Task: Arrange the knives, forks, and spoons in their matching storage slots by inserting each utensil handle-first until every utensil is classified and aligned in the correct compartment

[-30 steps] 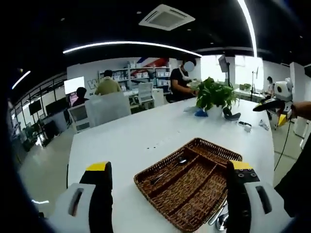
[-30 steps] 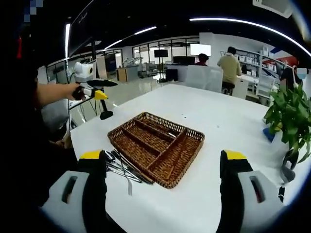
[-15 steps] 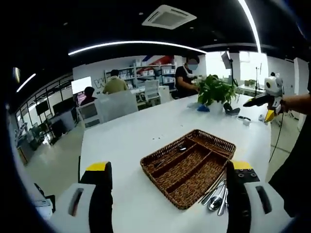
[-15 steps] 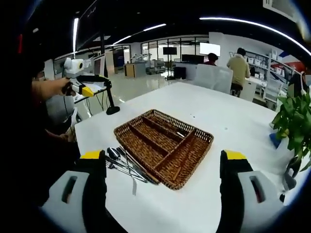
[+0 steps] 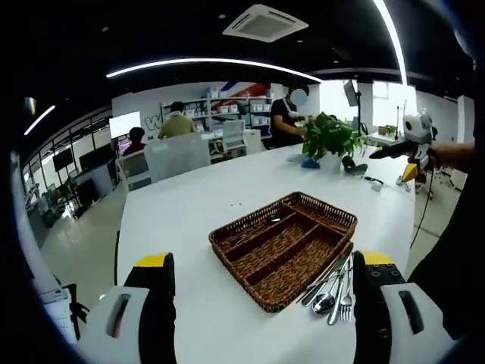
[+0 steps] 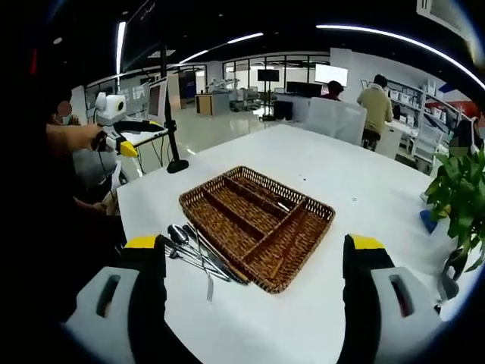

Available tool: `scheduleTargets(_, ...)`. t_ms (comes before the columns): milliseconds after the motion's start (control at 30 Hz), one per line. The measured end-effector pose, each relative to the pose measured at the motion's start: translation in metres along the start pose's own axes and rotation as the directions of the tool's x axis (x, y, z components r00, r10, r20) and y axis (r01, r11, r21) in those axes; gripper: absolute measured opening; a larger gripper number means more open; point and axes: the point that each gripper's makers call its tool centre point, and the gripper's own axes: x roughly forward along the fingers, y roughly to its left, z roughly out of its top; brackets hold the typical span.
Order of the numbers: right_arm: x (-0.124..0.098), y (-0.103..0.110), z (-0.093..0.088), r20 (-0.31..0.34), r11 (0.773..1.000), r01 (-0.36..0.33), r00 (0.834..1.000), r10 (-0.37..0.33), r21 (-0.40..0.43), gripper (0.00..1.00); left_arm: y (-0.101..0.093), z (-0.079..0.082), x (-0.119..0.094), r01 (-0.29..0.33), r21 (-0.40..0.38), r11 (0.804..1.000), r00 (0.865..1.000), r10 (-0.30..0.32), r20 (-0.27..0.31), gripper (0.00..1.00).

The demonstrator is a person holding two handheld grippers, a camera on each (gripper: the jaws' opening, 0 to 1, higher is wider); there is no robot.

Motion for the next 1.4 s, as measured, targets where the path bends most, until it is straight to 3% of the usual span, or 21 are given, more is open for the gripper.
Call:
scheduleTargets(133, -0.001, -0.001, 0.003, -0.003, 1.0, -0.001, 1.0, 0.0, -0.017, 1.0, 0.003, 0.005, -0.003, -0.005, 0.006, 1.0, 1.0, 0.005, 0.01, 1.0)
scheduleTargets(833, -0.001, 0.004, 0.005, -0.037, 0.999, -0.012, 0.999, 0.011, -0.05, 0.99, 0.008, -0.025, -0.006, 0.005, -0.016, 1.0, 0.998, -0.006, -0.064, 1.0)
scheduleTargets(967, 0.0, 0.006, 0.007, -0.077, 0.996, -0.04, 0.996, 0.034, -0.077, 0.96, 0.003, -0.025, -0.007, 0.017, -0.003, 1.0, 0.997, -0.017, -0.076, 1.0)
scheduleTargets(1400, 0.029, 0.023, 0.032, -0.109, 0.975, -0.108, 0.99, 0.088, -0.195, 0.97, -0.004, -0.033, -0.006, 0.027, 0.013, 1.0, 0.994, -0.026, -0.103, 1.0)
